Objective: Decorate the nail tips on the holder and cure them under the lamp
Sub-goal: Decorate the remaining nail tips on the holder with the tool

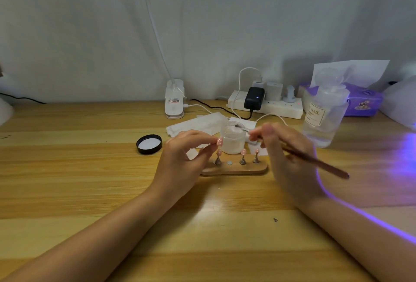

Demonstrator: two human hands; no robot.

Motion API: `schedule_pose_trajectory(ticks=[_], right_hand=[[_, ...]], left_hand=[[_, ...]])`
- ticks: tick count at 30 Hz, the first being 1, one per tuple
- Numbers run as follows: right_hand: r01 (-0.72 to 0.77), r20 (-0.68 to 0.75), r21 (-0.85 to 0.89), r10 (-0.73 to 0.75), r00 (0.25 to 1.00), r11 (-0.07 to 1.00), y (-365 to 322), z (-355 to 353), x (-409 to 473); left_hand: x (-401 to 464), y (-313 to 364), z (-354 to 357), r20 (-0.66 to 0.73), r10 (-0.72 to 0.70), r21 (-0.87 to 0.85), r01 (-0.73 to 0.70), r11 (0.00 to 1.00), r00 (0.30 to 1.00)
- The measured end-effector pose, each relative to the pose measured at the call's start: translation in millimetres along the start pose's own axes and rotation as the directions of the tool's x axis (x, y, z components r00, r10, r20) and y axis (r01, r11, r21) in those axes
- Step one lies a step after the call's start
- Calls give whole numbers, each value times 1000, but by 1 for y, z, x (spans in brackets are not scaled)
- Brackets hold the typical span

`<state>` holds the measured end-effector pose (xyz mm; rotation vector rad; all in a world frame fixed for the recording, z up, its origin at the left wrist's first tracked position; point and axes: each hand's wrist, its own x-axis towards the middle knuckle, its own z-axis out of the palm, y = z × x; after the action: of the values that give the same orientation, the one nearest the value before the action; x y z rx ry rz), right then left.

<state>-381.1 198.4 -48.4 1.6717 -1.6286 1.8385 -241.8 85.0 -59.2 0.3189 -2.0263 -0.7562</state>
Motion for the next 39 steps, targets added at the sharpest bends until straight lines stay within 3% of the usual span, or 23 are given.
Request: schedule_pose_trajectory(ticks=[3,8,39], right_hand=[[181,32,-107,-179,983,978,1,5,-7],[220,56,-118,-215,975,968,2,12,-9],[118,43,-56,-116,992,991,2,12,-12]], left_hand=[[0,-1,0,6,-15,0,15,1000,1000],[0,1,1,6,-22,-3,22,1000,1000],[-1,5,1,13,-64,4,64,998,998]])
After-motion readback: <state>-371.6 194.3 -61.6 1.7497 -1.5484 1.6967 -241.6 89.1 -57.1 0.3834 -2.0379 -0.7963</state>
